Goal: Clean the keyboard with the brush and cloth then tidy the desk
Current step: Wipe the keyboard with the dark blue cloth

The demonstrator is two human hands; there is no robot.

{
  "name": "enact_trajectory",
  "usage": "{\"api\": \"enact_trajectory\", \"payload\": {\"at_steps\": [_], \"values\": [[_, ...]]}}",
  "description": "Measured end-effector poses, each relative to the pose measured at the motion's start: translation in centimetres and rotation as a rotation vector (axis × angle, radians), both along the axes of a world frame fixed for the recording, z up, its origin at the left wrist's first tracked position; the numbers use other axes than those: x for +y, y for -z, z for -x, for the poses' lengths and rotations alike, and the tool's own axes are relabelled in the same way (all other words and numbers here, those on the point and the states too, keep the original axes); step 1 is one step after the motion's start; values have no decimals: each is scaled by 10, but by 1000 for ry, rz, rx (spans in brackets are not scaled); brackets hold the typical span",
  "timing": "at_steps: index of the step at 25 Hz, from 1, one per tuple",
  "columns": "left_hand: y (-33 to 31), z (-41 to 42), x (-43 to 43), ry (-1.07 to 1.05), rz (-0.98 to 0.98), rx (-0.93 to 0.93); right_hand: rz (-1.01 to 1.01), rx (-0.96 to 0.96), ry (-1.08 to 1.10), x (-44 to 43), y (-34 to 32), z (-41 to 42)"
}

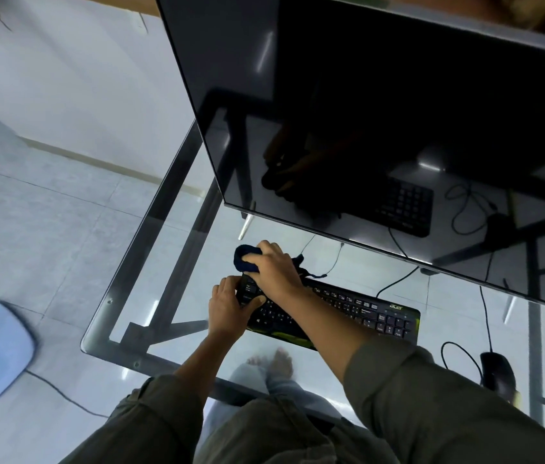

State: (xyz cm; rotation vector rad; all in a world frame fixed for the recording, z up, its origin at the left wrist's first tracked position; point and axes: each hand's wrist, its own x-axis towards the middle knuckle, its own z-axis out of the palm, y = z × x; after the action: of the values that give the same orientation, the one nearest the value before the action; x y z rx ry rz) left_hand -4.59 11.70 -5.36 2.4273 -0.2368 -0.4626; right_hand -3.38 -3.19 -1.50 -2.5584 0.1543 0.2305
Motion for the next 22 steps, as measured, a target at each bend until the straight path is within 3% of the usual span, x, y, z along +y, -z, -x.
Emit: {"api": "enact_trajectory", "payload": {"at_steps": [5, 12, 22], "values": [[-1, -1, 1, -8, 25, 15, -21, 0, 57, -39, 2, 40], [-1, 0, 2, -7, 46, 28, 20, 147, 76, -146, 2, 122], [-4, -5, 1, 30, -16, 53, -17, -14, 57, -4, -1, 9]]}}
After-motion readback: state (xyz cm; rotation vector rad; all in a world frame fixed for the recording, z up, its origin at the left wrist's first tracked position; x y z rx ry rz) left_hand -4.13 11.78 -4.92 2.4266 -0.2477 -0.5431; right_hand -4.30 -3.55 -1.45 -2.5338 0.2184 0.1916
